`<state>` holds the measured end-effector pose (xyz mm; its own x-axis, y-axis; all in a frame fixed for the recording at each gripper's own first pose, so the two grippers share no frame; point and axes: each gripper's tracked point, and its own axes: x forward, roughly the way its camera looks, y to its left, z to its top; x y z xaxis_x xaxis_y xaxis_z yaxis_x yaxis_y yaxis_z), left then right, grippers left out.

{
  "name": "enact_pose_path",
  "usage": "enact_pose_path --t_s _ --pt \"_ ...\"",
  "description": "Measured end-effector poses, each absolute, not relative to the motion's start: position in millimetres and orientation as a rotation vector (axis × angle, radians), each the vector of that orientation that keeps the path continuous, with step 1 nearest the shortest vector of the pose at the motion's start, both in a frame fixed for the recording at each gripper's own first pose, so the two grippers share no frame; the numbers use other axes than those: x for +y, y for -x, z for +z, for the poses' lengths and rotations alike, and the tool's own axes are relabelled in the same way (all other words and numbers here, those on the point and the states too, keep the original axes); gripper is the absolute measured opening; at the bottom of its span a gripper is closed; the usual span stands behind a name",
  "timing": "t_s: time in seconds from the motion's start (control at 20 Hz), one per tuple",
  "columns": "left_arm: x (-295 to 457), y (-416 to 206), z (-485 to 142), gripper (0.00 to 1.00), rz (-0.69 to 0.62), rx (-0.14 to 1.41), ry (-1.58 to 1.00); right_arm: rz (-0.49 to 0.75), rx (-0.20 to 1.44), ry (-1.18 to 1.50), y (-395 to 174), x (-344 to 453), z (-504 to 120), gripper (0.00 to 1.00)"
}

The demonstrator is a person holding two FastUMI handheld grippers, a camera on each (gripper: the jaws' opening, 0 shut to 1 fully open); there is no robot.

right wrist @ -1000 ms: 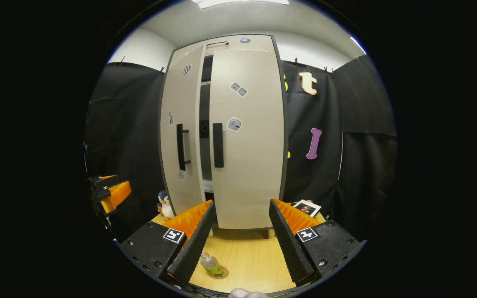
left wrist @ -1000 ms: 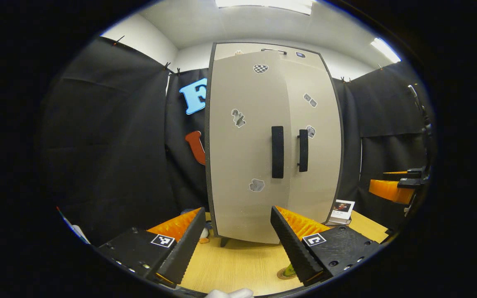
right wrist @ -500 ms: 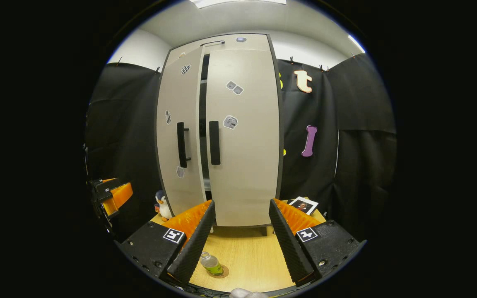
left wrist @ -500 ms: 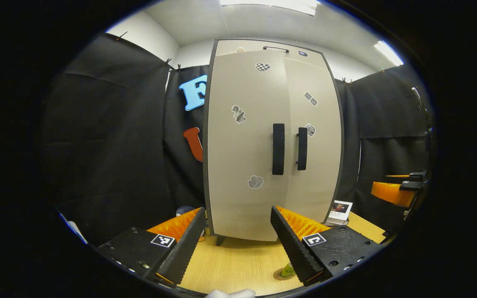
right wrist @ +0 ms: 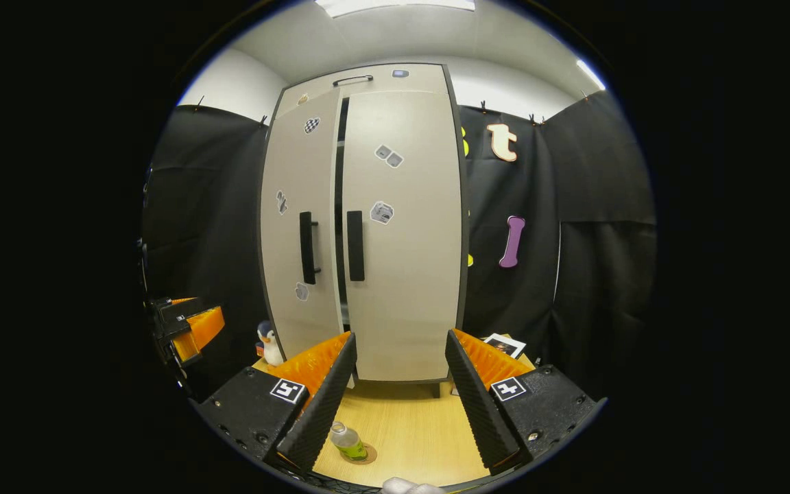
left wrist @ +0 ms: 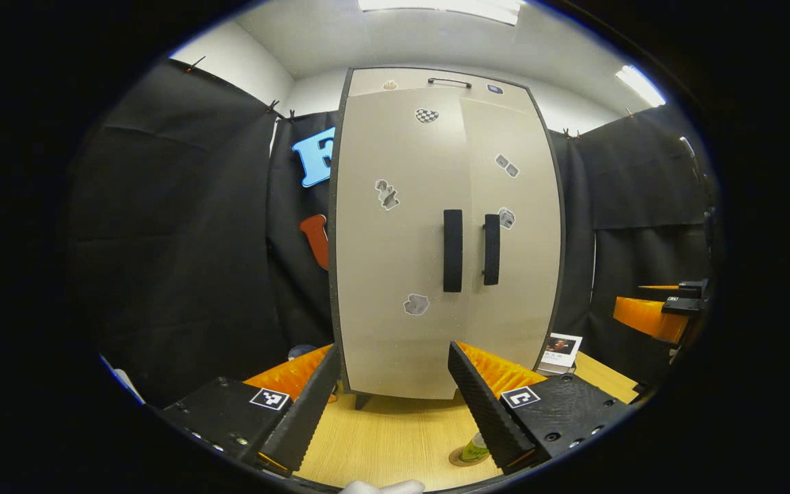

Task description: Grasp the bottle in the cabinet with the left hand and place it on the coaster, then close the right door with the right hand and the left door with the left hand.

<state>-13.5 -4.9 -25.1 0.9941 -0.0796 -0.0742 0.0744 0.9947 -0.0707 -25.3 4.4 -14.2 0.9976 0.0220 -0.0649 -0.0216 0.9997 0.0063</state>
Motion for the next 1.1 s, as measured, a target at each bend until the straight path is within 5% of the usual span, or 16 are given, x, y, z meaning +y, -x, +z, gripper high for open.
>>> enact_pose_path --t_s 1.1 --pt "-17 -4 -23 0.96 -0.105 0.073 0.044 -0.011 0.072 -0.005 20 -6 -22 0.81"
